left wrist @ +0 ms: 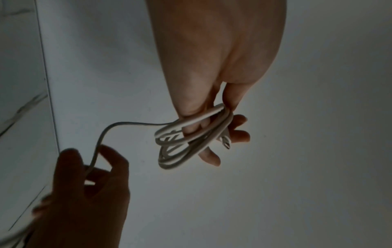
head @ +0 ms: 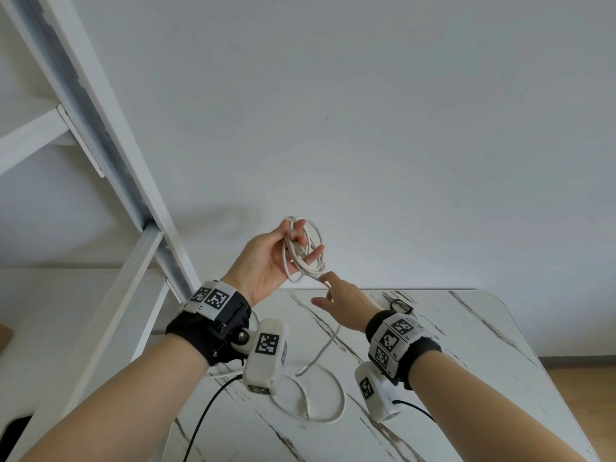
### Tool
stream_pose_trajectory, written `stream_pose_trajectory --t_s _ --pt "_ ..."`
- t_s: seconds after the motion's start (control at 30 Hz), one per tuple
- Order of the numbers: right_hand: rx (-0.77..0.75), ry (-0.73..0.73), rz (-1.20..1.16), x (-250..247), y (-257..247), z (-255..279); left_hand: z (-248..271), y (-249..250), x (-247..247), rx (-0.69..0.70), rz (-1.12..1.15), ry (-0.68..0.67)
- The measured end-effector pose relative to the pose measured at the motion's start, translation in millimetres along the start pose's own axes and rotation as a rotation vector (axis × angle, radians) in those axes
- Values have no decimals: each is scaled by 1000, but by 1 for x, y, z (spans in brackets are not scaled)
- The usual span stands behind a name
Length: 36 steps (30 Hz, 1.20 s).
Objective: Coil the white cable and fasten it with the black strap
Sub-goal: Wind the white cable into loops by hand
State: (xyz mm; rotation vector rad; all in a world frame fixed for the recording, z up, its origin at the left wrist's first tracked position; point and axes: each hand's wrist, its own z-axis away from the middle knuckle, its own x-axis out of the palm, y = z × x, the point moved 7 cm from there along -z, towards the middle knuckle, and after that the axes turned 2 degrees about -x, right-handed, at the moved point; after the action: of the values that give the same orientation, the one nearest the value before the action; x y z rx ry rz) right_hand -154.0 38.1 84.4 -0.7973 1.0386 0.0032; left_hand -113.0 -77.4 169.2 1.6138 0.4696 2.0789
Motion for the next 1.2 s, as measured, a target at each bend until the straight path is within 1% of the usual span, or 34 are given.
stream_pose_trajectory --t_s 0.1,0.2,0.27,0.37,0.43,0.47,0.53,0.6,0.67,0.73,0.8,0.9,0.93,1.07,1.13,1.2 --pt "20 41 -126 1 0 -7 5 -10 6 -52 -20 -29" --pt "17 154 -227 -7 -1 -9 10 -16 10 -86 -34 -57" --pt "17 221 -241 -15 -1 -8 12 -18 10 -96 -43 -61" --pt "-12 287 -99 -22 -2 -7 15 -18 9 -115 -88 -71" --pt "-12 325 -21 -27 -3 -6 18 -21 8 -152 -124 -91" --pt "-43 335 2 -30 -5 -7 19 -24 7 -179 -137 -104" --pt "-125 315 30 -32 -11 -8 23 -29 7 -243 -158 -148" --pt "-191 286 93 -31 -15 -11 25 -30 9 -276 -172 -203" --pt "-202 270 87 -29 -16 -13 24 -26 11 -243 -163 -218" --pt "-173 246 21 -25 -15 -11 21 -18 13 -171 -127 -194" --pt "-131 179 -5 -16 -12 -6 17 -8 14 -90 -68 -153" --pt "-70 41 -46 1 -6 -2 6 9 6 22 25 -78" --pt "-63 22 -70 3 -6 0 3 13 3 50 50 -51" --pt "-51 98 -278 -4 -11 8 -6 23 -7 140 102 29" --pt "-68 86 -315 -5 -15 9 -10 24 -11 167 120 68" --pt "-97 42 -291 -4 -20 9 -14 23 -15 177 110 102"
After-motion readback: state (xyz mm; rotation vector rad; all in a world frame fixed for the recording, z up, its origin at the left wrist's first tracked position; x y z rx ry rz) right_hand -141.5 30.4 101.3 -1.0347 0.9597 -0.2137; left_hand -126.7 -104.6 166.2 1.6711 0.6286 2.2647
